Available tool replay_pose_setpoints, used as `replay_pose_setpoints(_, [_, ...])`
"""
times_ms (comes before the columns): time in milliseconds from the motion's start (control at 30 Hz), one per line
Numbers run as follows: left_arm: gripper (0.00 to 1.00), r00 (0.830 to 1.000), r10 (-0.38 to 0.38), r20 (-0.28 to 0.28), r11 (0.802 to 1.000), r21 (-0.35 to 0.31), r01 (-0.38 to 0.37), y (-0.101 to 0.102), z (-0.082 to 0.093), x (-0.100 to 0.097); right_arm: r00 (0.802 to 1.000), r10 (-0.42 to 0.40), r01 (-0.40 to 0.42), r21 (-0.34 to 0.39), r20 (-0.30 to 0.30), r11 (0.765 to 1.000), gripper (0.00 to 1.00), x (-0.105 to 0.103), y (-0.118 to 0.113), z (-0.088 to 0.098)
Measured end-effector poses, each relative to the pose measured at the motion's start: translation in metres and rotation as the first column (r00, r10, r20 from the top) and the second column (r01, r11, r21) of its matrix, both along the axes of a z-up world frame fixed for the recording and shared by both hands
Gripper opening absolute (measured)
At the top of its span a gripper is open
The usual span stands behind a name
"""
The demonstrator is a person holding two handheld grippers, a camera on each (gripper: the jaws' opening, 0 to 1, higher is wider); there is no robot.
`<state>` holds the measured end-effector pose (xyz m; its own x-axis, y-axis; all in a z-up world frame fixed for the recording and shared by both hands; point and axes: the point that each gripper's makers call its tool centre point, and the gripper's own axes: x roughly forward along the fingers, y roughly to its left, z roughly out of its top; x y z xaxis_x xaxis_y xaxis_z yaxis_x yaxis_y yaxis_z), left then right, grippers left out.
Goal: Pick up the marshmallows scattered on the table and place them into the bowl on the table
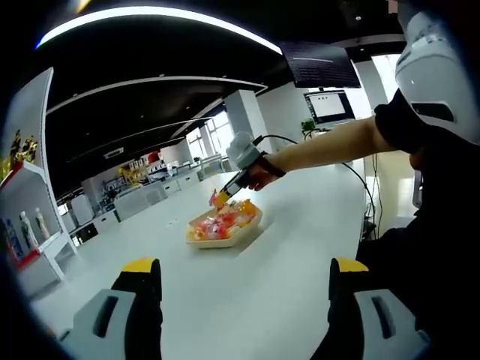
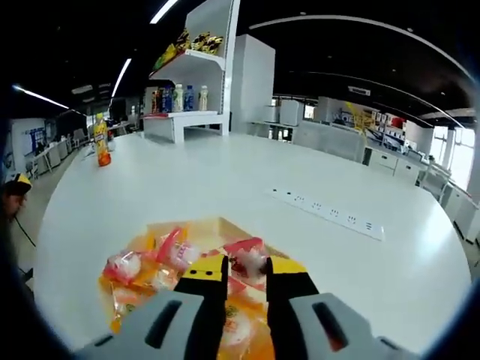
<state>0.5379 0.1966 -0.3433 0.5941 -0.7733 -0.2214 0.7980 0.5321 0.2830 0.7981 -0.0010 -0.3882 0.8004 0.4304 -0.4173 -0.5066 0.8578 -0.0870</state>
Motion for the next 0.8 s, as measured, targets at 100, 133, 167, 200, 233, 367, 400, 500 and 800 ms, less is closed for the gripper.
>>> replay_pose_setpoints(100, [0.92,1.0,0.002,0.001,1.0,-0.003,-0.002,0.001,0.001,0.0,1.0,0.007,-0.007,-0.011,0.002,1.0,0.19,-0.003,0.001,0.0])
replay_pose_setpoints(133, [0.92,1.0,0.004,0.002,1.0,0.001,-0.004,0.001,0.0,0.0,1.0,0.002,-0.002,-0.016,0.007,1.0,0.19,-0.003,0.001,0.0])
replay_pose_setpoints(167, [0.91,1.0,0.004,0.003,1.0,0.002,-0.004,0.002,0.0,0.0,1.0,0.0,0.001,-0.02,0.01,1.0,0.19,-0.003,0.0,0.0])
replay_pose_setpoints(200, [0.91,1.0,0.004,0.002,1.0,0.004,-0.004,0.002,0.0,0.0,1.0,-0.001,0.002,-0.02,0.01,1.0,0.19,-0.004,0.0,0.001])
replay_pose_setpoints(233, [0.91,1.0,0.005,0.002,1.0,0.006,-0.005,0.002,-0.001,0.0,1.0,-0.002,0.002,-0.016,0.008,1.0,0.19,-0.005,0.0,0.001])
replay_pose_setpoints(367, [0.91,1.0,0.004,0.002,1.0,0.0,-0.004,0.002,0.0,-0.001,1.0,-0.012,0.013,-0.016,0.014,1.0,0.19,-0.008,0.0,0.003])
replay_pose_setpoints(400, [0.91,1.0,0.004,0.003,1.0,0.0,-0.004,0.002,0.0,-0.001,1.0,-0.013,0.013,-0.015,0.015,1.0,0.19,-0.008,0.0,0.003])
replay_pose_setpoints(500, [0.91,1.0,0.005,0.003,1.0,-0.001,-0.005,0.003,0.001,-0.001,1.0,-0.016,0.016,0.001,0.012,1.0,0.21,-0.011,0.0,0.005])
replay_pose_setpoints(800, [0.91,1.0,0.004,0.004,1.0,0.002,-0.004,0.003,0.0,-0.001,0.998,-0.034,0.032,0.043,0.047,0.999,0.28,-0.011,-0.007,0.014])
